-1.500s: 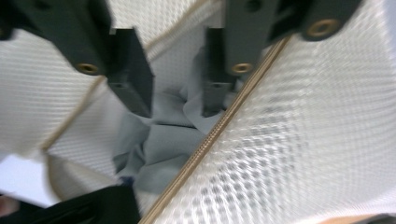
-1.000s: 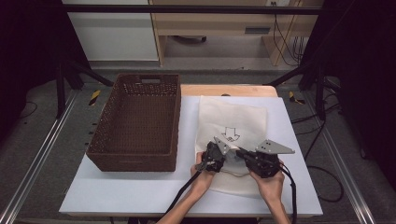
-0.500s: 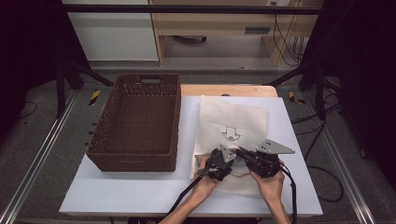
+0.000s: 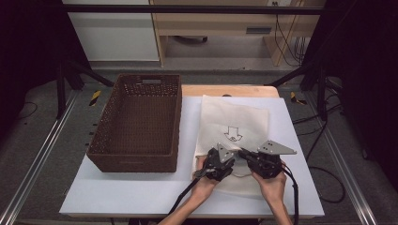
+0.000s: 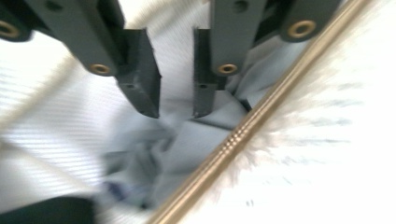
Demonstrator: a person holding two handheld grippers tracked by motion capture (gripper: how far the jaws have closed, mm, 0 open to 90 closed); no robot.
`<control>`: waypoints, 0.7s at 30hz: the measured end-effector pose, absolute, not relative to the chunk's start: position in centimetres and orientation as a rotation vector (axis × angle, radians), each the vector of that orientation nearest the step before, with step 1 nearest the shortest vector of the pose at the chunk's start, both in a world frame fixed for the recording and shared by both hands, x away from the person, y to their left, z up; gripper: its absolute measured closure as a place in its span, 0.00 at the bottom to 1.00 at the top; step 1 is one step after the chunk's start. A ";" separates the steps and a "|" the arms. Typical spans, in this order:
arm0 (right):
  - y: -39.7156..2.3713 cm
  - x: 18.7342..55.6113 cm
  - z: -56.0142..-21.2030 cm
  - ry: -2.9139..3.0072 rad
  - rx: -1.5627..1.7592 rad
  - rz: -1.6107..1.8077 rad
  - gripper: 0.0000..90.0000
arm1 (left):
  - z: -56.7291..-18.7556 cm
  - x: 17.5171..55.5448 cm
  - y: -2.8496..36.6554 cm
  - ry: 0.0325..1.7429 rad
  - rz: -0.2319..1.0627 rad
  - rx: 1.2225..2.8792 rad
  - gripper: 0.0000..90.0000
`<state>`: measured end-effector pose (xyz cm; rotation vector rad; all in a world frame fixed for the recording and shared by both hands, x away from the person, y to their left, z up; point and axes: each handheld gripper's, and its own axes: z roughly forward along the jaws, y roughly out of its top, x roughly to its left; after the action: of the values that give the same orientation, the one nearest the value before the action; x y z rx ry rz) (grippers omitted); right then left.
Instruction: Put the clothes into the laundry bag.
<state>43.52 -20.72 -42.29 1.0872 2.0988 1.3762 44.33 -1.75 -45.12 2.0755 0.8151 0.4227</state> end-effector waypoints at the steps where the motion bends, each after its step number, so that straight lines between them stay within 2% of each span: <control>1: -20.7 43.5 -42.3 2.097 1.085 1.373 0.98 | -44.5 43.8 -1.1 0.796 0.418 2.079 0.74; 3: -20.8 43.5 -42.3 2.098 1.087 1.375 0.97 | -43.4 42.9 0.2 0.773 0.422 2.087 0.69; 9: -20.7 43.2 -42.7 2.123 1.087 1.350 0.91 | -42.2 41.0 5.1 0.797 0.446 2.110 0.61; 12: -20.6 42.7 -43.0 2.136 1.077 1.334 0.84 | -42.7 40.5 7.3 0.834 0.430 2.112 0.58; 15: -20.6 42.3 -43.4 2.147 1.087 1.327 0.77 | -43.4 40.2 8.5 0.849 0.473 2.146 0.55; 21: -20.2 41.3 -44.5 2.189 1.090 1.296 0.57 | -45.0 40.4 9.8 0.881 0.460 2.170 0.53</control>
<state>41.35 -20.24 -44.51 1.0901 2.1887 1.2957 40.40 9.75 -45.05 2.1696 0.8813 0.4597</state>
